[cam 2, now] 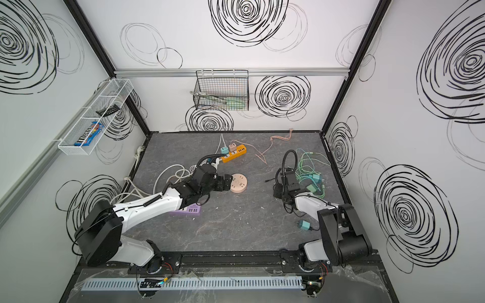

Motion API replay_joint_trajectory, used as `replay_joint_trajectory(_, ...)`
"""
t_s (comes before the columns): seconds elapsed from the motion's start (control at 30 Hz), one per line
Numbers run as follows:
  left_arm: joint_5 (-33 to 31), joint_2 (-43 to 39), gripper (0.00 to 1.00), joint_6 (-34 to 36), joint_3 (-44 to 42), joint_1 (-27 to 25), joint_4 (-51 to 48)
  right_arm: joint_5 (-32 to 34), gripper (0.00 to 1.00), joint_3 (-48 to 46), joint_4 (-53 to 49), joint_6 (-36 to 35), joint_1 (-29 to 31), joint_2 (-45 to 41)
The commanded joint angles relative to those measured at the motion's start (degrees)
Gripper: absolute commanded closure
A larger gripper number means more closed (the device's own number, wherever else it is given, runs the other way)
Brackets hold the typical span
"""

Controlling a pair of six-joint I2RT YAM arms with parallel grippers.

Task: Insert the plug
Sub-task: 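Grasp the light-green charger in the cable pile with the right gripper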

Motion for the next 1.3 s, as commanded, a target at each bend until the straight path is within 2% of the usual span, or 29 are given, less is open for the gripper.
replay_joint_trajectory(0.0,-2.3,-1.4,0.04,-0.4,-0.5,0.1,3.6,1.9,0.69,-0.9,4.0,-1.7,1.3,-1.8)
replay_joint_trajectory(0.07,-2.5,-1.7,0.04,-0.5,-0.8,0.2,4.0,2.6,0.83,-2.3,5.6,-3.0,2.6,-4.8)
replay_joint_trajectory(0.2,-3.4,-3.5,0.04,-1.4,-2.9,0.2,6.8,5.4,0.98,-4.3,6.2,-4.1,5.6,-12.5)
replay_joint_trajectory(0.47,-5.3,-6.6,0.04,-3.0,-6.7,0.4,9.9,2.4,1.0,-6.6,4.4,-4.8,9.1,-28.5)
replay_joint_trajectory(0.67,-6.0,-6.6,0.04,-4.7,-7.1,1.5,7.9,-5.8,1.0,-8.9,4.8,-9.0,12.7,-32.0)
replay_joint_trajectory(0.83,-6.1,-7.4,0.04,-5.0,-8.0,1.8,7.2,-8.1,1.0,-7.7,6.8,-9.2,18.0,-27.6)
replay_joint_trajectory(1.0,-5.2,-8.0,0.04,-5.4,-8.7,2.6,7.5,-5.6,0.97,-2.3,6.9,-11.6,26.1,-16.5)
replay_joint_trajectory(1.17,-3.8,-8.0,0.04,-5.7,-8.7,3.5,7.3,-6.6,0.96,4.8,8.2,-10.8,32.2,-4.7)
replay_joint_trajectory(1.23,-3.6,-8.0,0.04,-5.9,-8.8,3.7,7.1,-8.1,0.92,7.3,7.9,-10.9,33.6,-0.8)
replay_joint_trajectory(1.27,-3.4,-8.0,0.04,-6.0,-8.8,3.9,6.9,-8.9,0.86,8.4,7.5,-11.2,34.1,1.0)
